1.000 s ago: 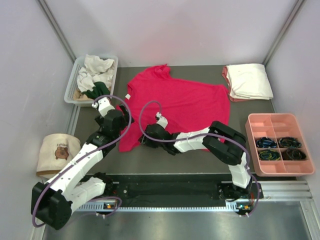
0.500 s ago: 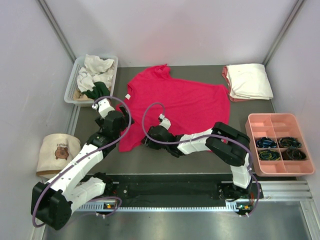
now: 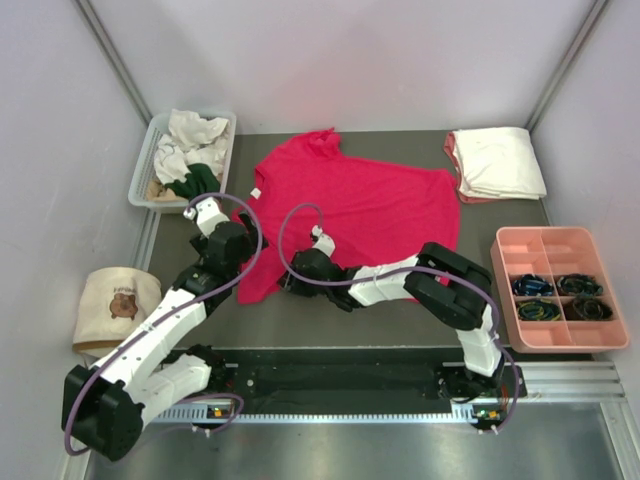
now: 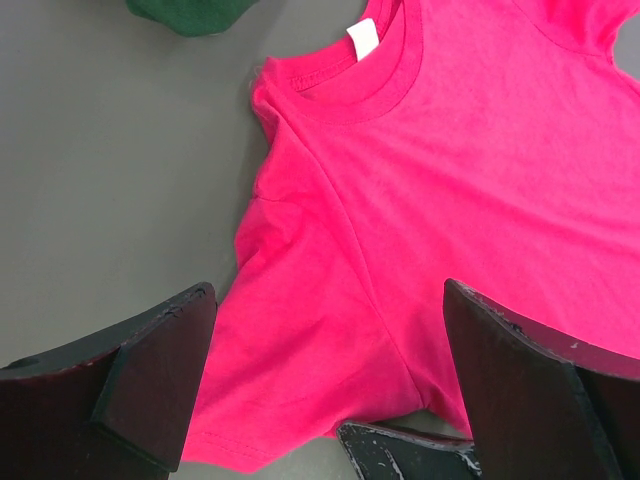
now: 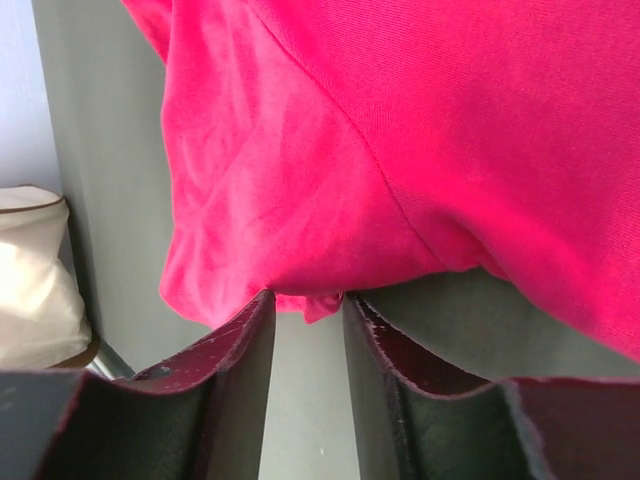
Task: Fold and stack the t-shirts
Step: Flatten out the tshirt
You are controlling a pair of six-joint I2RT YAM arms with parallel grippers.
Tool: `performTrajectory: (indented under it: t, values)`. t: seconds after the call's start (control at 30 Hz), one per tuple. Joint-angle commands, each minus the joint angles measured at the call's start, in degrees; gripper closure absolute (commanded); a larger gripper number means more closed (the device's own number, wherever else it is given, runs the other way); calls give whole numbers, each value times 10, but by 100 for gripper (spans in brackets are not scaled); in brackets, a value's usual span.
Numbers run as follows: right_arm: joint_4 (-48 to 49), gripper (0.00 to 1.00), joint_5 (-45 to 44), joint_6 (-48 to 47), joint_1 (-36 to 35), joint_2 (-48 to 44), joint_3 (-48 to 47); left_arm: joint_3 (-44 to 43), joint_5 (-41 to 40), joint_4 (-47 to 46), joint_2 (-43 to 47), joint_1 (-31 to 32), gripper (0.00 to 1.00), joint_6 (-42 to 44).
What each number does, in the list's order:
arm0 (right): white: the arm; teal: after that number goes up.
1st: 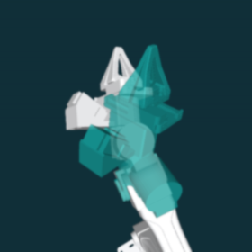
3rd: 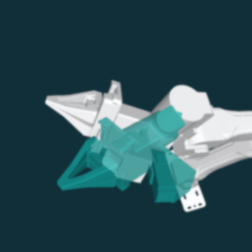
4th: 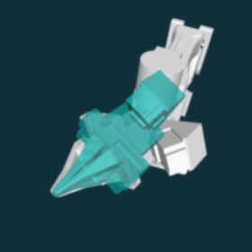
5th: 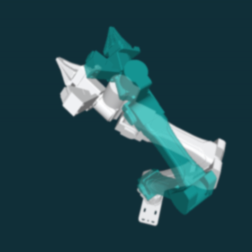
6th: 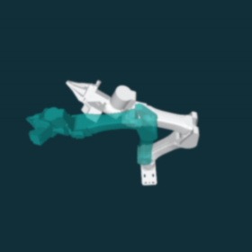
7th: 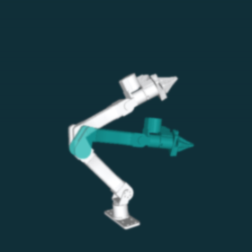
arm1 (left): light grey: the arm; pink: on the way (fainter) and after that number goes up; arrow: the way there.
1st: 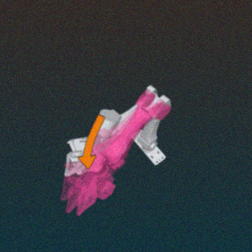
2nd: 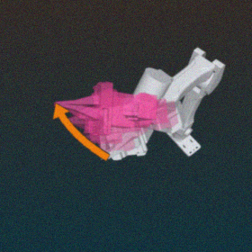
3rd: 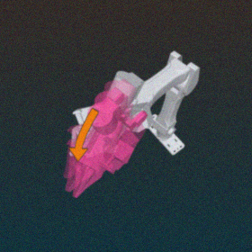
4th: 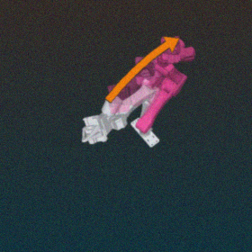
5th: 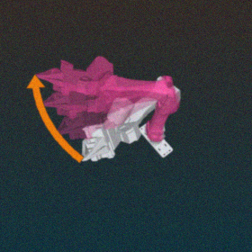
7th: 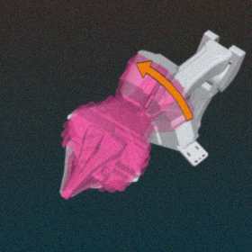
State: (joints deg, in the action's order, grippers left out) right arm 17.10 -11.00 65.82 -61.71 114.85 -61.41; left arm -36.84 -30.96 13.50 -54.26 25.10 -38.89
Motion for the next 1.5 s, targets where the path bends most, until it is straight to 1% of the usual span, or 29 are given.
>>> performTrajectory:
  t: [0.0,0.17,0.33,0.53,0.7,0.83,0.97,1.07,1.1,1.13,1.2,1.23,1.27,1.47]
  values:
    - [-124,67,4,-26,3,49,11,5,-13,-13,19,-1,1,-1]
    - [-123,71,6,-24,2,52,12,7,-12,-14,17,-1,1,-1]
    - [-123,71,6,-22,3,54,12,7,-11,-14,15,-1,1,-1]
    - [-124,75,7,-22,3,56,11,8,-13,-15,16,-1,1,-1]
    - [-124,83,8,-22,3,56,13,8,-11,-17,14,-1,1,-2]
    - [-124,91,7,-20,4,56,15,9,-9,-18,12,-1,1,-2]
    - [-124,93,10,-21,4,54,17,11,-9,-17,11,-1,1,-4]
    - [-127,92,10,-22,3,53,17,12,-8,-18,12,-1,1,-5]
    - [-128,89,10,-22,2,53,17,12,-7,-20,12,-1,1,-5]
    - [-128,84,10,-22,3,53,18,12,-7,-20,11,-1,1,-5]
    - [-131,81,9,-22,3,51,18,11,-4,-22,9,-1,1,-5]
    - [-131,76,9,-23,3,50,18,11,-4,-22,9,-1,1,-5]
    - [-132,74,9,-23,3,49,19,11,-3,-23,7,-1,1,-5]
    - [-132,73,8,-23,3,44,25,11,0,-25,5,-1,1,-5]
